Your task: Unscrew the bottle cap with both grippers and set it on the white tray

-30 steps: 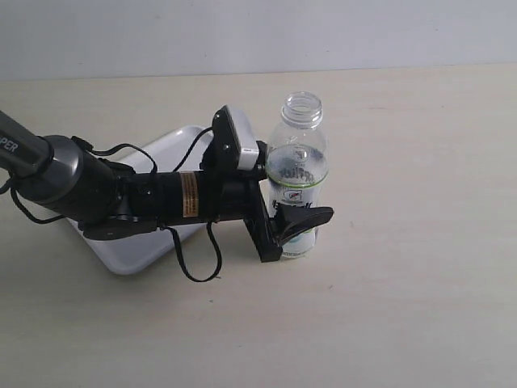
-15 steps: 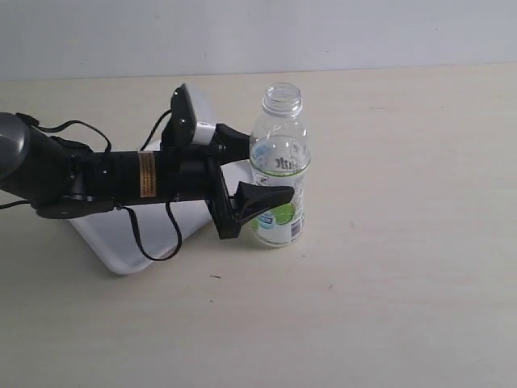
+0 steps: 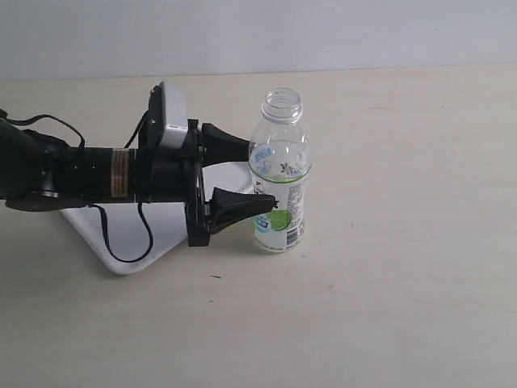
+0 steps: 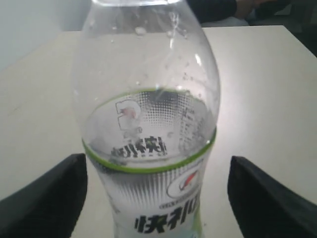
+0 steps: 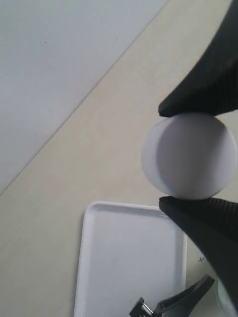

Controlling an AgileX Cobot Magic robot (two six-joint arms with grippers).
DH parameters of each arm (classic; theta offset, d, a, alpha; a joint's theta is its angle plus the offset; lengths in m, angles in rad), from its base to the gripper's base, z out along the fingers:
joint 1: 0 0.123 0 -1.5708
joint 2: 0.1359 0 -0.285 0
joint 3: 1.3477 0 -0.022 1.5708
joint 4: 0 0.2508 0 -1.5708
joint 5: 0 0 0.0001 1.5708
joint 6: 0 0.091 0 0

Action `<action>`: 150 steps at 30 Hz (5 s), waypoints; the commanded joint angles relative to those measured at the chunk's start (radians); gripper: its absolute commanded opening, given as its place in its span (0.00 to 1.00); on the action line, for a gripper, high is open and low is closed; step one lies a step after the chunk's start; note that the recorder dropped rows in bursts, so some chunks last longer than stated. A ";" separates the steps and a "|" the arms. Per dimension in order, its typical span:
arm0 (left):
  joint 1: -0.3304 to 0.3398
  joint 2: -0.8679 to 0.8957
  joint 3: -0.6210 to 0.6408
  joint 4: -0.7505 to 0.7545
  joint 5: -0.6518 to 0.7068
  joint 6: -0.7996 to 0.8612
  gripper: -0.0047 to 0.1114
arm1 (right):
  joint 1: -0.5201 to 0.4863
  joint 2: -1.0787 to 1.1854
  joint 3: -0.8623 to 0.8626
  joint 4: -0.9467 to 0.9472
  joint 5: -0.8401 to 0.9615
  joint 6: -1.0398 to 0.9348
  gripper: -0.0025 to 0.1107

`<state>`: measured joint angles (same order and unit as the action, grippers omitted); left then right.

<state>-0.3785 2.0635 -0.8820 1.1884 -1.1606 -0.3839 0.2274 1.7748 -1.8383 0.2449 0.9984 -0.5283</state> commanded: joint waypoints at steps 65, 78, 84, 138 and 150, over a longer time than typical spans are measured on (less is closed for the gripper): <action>0.448 -0.250 0.280 -0.758 0.135 -0.034 0.04 | 0.499 0.562 -0.146 -0.197 -0.203 0.583 0.02; 0.448 -0.250 0.280 -0.758 0.143 -0.034 0.04 | 0.499 0.633 -0.146 -0.203 -0.249 0.583 0.02; 0.448 -0.250 0.280 -0.758 0.143 -0.034 0.04 | 0.497 0.670 -0.146 -0.203 -0.267 0.583 0.02; 0.448 -0.250 0.280 -0.756 0.156 -0.040 0.04 | 0.497 0.481 -0.146 -0.263 -0.133 0.553 0.66; 0.448 -0.250 0.276 -0.496 0.016 -0.045 0.04 | 0.497 0.181 -0.143 -0.358 0.018 0.517 0.35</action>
<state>0.0663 1.8200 -0.6071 0.6002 -1.0632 -0.4221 0.7283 2.0034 -1.9774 -0.0897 0.9310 0.0189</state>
